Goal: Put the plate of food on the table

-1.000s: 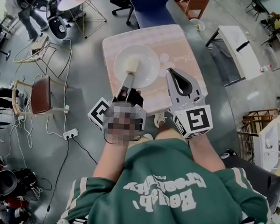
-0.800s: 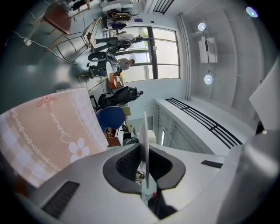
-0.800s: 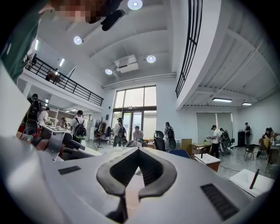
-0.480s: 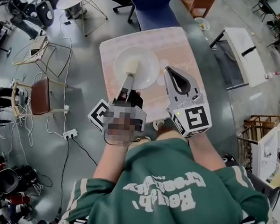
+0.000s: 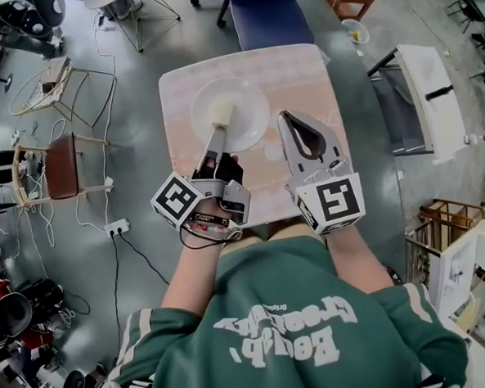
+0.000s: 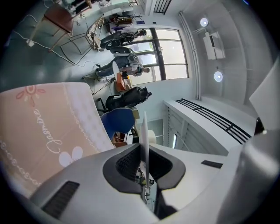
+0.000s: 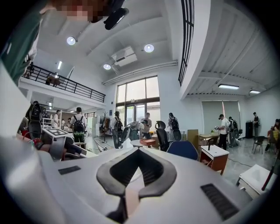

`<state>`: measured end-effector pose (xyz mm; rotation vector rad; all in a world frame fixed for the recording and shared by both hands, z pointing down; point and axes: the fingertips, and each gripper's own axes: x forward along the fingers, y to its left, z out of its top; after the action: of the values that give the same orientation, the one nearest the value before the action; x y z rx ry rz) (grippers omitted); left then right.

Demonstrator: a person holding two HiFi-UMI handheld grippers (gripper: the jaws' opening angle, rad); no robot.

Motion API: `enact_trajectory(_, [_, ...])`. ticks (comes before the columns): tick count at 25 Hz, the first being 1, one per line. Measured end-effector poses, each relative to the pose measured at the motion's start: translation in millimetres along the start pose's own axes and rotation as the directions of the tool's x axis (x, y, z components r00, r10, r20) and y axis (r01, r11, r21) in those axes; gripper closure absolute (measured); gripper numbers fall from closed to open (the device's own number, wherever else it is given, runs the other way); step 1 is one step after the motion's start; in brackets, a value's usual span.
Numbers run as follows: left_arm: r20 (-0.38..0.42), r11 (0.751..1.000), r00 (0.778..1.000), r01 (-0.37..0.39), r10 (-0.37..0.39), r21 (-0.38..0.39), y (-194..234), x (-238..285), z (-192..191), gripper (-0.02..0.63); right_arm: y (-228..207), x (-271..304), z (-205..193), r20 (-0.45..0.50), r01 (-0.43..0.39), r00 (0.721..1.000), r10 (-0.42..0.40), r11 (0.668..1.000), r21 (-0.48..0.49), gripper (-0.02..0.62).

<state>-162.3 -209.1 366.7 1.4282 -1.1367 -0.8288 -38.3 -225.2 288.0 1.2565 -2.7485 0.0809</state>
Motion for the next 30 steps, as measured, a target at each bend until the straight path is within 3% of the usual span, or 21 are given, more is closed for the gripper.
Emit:
enact_trajectory(5, [0.008, 1.0, 1.0, -0.008, 0.008, -0.019, 13, 30, 4, 0.578, -22, 27, -14, -0.033, -0.016, 0.999, 0.016, 1.0, 0.021, 0.581])
enact_trajectory(19, [-0.004, 0.988, 0.988, -0.154, 0.154, -0.014, 99, 113, 10, 0.578, -81, 108, -89, -0.103, -0.025, 0.994, 0.035, 0.996, 0.09, 0.581])
enact_trajectory(23, [-0.006, 0.985, 0.986, -0.166, 0.166, -0.056, 121, 137, 9, 0.578, -97, 127, -111, -0.118, -0.023, 0.992, 0.036, 0.994, 0.107, 0.581])
enact_trajectory(30, [-0.031, 0.974, 0.974, -0.225, 0.224, -0.029, 165, 157, 1, 0.578, -113, 143, -152, -0.158, -0.002, 0.987, 0.026, 0.989, 0.15, 0.581])
